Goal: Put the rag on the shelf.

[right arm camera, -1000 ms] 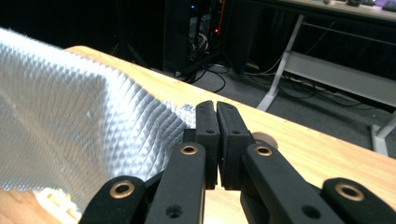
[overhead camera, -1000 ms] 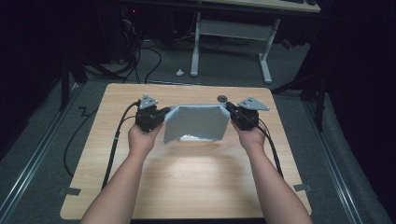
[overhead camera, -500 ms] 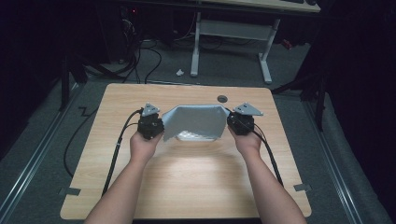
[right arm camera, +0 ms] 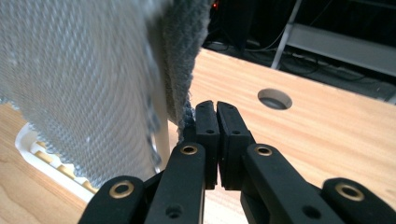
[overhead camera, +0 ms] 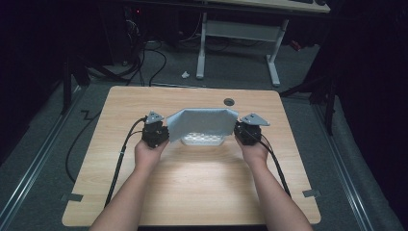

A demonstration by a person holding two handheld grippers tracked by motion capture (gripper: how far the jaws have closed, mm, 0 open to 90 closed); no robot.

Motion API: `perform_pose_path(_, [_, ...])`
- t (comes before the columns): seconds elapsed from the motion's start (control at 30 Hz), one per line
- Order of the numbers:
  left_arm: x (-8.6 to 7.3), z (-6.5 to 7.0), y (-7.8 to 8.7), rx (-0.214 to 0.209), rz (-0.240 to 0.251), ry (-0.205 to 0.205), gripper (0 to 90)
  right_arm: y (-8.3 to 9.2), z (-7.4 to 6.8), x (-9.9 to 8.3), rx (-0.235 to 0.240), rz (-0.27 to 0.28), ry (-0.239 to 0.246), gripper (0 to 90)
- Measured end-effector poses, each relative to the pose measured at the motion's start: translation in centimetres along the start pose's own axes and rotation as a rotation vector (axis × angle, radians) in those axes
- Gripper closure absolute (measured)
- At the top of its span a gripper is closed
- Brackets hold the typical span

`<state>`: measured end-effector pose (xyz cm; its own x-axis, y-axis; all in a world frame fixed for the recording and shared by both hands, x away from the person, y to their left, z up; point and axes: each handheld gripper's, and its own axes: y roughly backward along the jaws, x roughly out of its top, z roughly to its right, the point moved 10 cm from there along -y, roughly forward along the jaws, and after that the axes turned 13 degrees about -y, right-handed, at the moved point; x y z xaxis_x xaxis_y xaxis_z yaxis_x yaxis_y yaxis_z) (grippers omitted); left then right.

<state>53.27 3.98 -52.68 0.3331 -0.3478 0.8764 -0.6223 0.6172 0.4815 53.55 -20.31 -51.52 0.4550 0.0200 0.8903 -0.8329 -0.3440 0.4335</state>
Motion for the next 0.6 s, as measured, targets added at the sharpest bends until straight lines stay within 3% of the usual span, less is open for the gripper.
perform_pose_path(0.27, [0.6,-1.2,1.3,0.068,0.022,-0.001,71.8,0.9,0.6,0.7,-0.003,0.012,0.001,77.7])
perform_pose_path(0.6, [0.8,-2.3,2.7,0.092,0.038,0.007,68.5,1.8,1.6,1.7,-0.016,0.042,-0.019,76.9])
